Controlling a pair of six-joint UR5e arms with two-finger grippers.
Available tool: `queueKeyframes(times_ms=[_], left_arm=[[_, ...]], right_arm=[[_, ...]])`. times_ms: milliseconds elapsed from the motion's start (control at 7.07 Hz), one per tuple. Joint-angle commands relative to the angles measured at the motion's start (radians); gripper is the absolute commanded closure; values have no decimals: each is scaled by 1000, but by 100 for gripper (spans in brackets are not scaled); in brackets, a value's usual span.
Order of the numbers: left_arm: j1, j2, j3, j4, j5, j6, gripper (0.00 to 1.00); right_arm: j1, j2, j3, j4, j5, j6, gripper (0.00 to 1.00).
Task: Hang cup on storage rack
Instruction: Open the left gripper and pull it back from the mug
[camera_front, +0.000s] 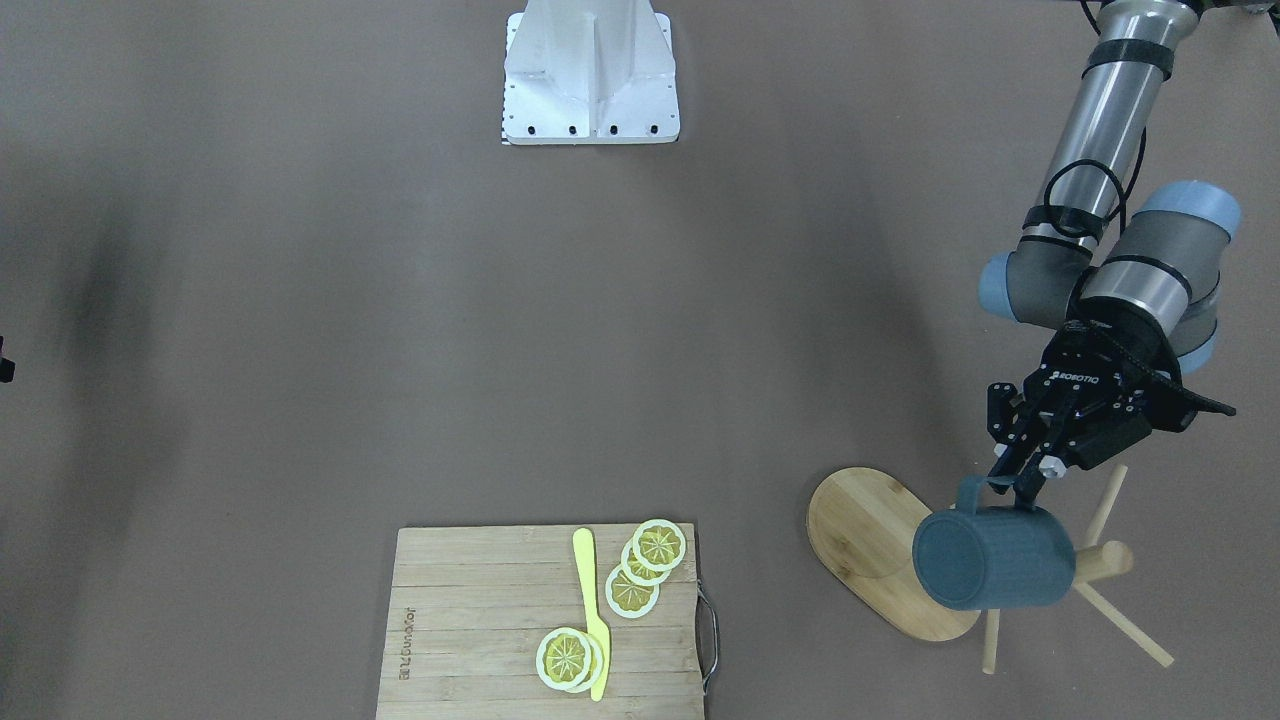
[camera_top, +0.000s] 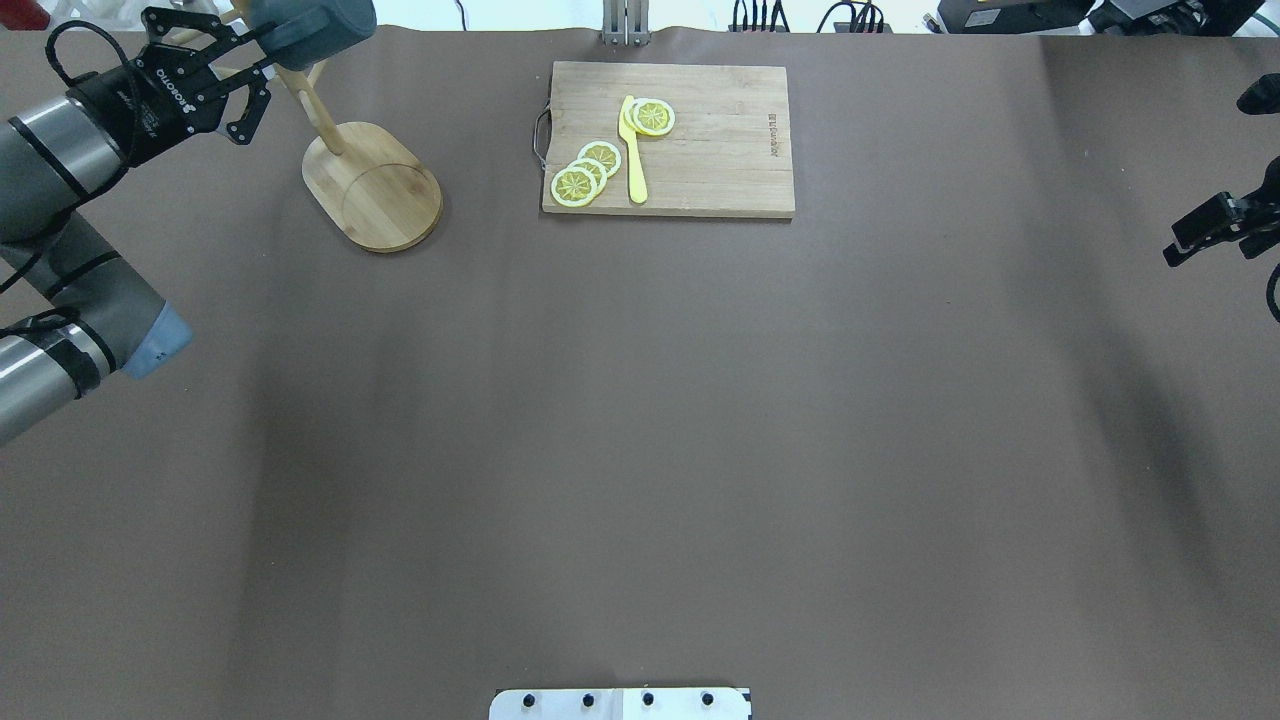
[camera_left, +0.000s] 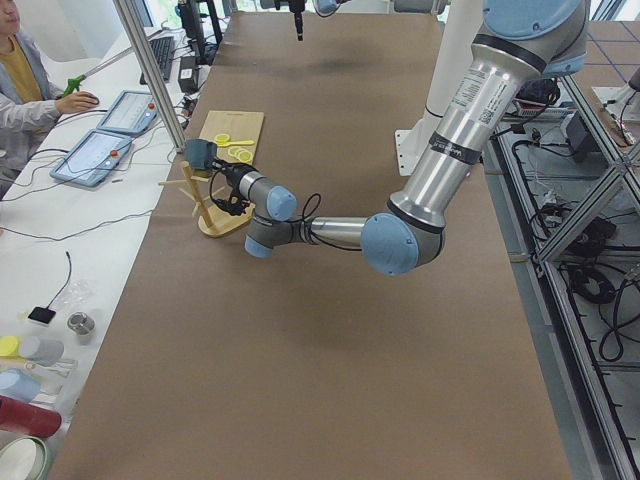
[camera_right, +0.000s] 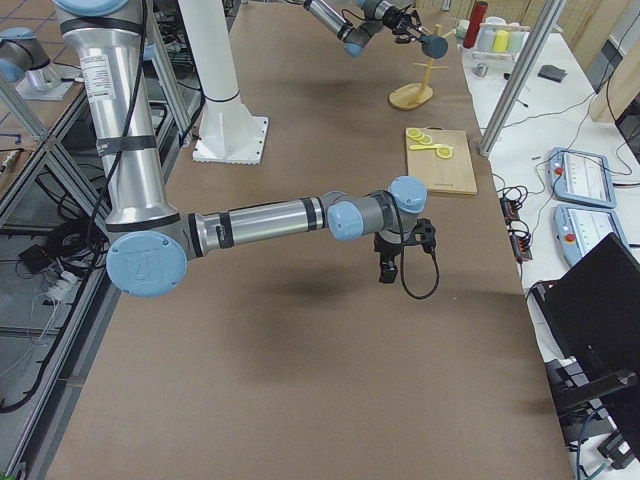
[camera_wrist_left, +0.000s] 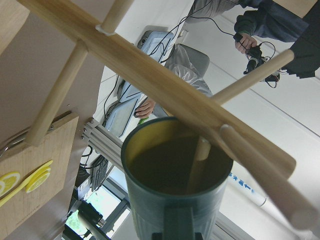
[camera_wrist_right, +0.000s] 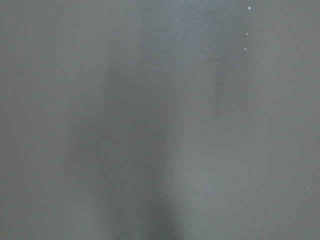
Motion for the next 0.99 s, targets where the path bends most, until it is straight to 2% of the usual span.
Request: queueKeyframes(times_ms=[0,141,283,566,707,849], left_arm=[[2,5,1,0,2,2,90],[2,5,2,0,2,5,87],[4,5,2,2,2,7,70],[4,5,5,2,1,26,24],[3,5,2,0,-1,52,8],[2,19,-17,-1,-4,53,5]], right_arm=[[2,-3,5,-2,4,1,0],[2,-3,5,-2,4,1,0],[2,-1,5,-2,4,1,0],[1,-1,5,-2,4,1,0],[1,0,5,-2,4,3,0],[1,2,5,-2,4,3,0]])
